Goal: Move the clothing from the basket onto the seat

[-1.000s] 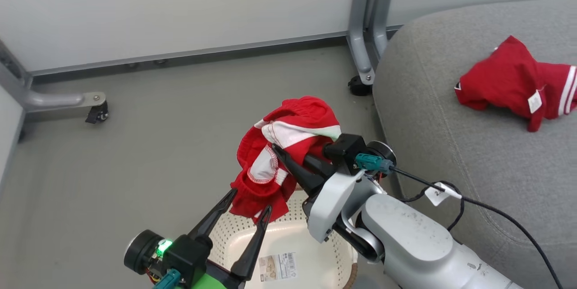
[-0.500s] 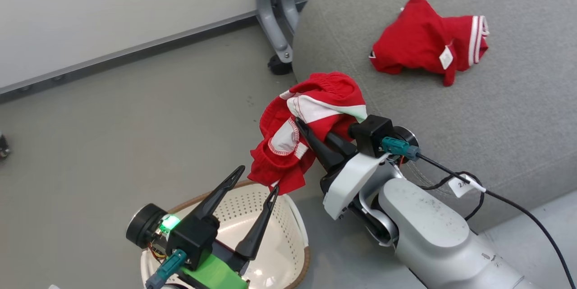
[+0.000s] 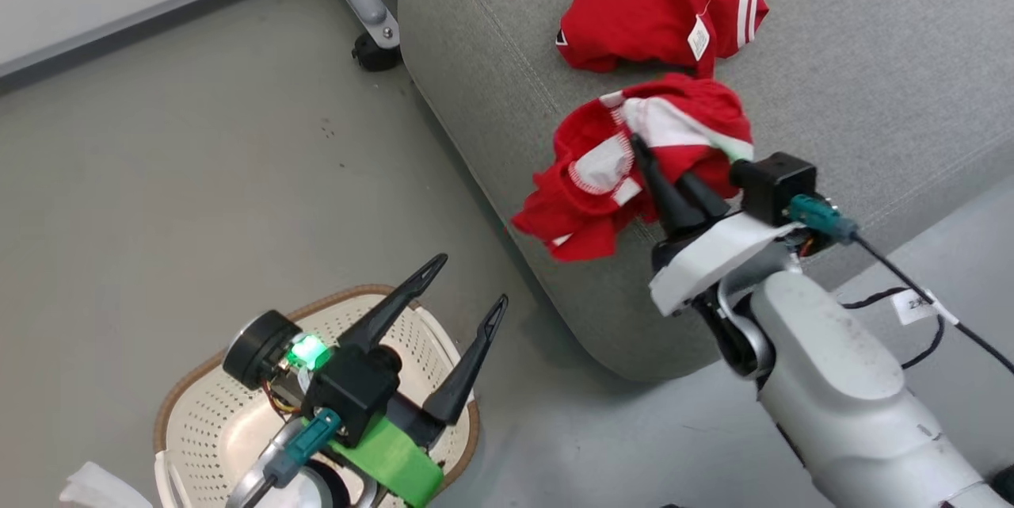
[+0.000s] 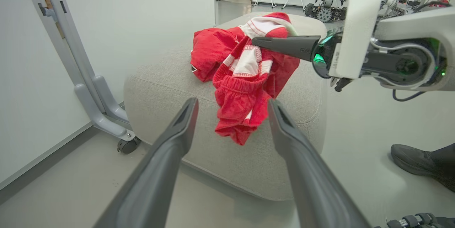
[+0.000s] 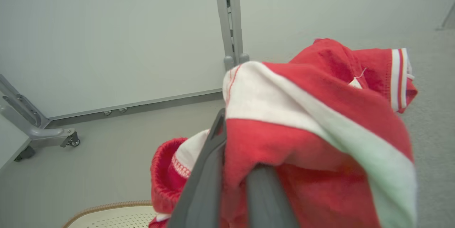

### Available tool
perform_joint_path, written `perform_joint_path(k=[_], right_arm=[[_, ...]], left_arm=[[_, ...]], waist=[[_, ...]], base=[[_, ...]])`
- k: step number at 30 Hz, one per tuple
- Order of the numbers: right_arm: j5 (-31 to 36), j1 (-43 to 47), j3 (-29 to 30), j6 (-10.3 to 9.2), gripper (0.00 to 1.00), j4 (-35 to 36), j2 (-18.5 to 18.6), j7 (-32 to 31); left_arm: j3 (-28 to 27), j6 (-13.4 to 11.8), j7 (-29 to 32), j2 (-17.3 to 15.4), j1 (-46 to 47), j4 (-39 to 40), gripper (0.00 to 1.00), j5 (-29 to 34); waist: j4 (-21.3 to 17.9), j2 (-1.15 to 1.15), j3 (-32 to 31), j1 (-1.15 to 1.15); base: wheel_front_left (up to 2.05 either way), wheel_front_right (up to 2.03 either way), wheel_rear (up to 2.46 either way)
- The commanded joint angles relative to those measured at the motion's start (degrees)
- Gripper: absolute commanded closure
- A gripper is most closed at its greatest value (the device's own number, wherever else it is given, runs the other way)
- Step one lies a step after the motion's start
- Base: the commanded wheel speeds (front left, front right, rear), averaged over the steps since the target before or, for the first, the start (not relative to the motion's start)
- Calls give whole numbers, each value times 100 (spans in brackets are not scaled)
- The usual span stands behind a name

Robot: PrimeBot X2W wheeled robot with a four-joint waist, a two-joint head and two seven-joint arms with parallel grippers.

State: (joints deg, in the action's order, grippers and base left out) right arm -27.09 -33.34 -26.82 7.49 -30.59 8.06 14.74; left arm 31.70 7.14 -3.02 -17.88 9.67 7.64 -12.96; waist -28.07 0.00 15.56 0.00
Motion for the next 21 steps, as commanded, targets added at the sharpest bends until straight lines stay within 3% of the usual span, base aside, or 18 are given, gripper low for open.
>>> perform_joint_path(k=[1,14,21], right_arm=[[44,-127,168,0,100,40,38,38],[286,-1522,2306,0,100,105,935,49],[293,-2150,3002,0,100,-311,1331,47]], left_arm=[[19,24,28,-65,182,56,0,58],[279,37,105,-321,1128,275,0,132],[299,37,-7,-372,1578,305,0,153]], waist=[[-35,0,302,0],[775,0,1256,0],[1298,0,1761,0]], base=[[0,0,0],[0,0,0],[0,0,0]])
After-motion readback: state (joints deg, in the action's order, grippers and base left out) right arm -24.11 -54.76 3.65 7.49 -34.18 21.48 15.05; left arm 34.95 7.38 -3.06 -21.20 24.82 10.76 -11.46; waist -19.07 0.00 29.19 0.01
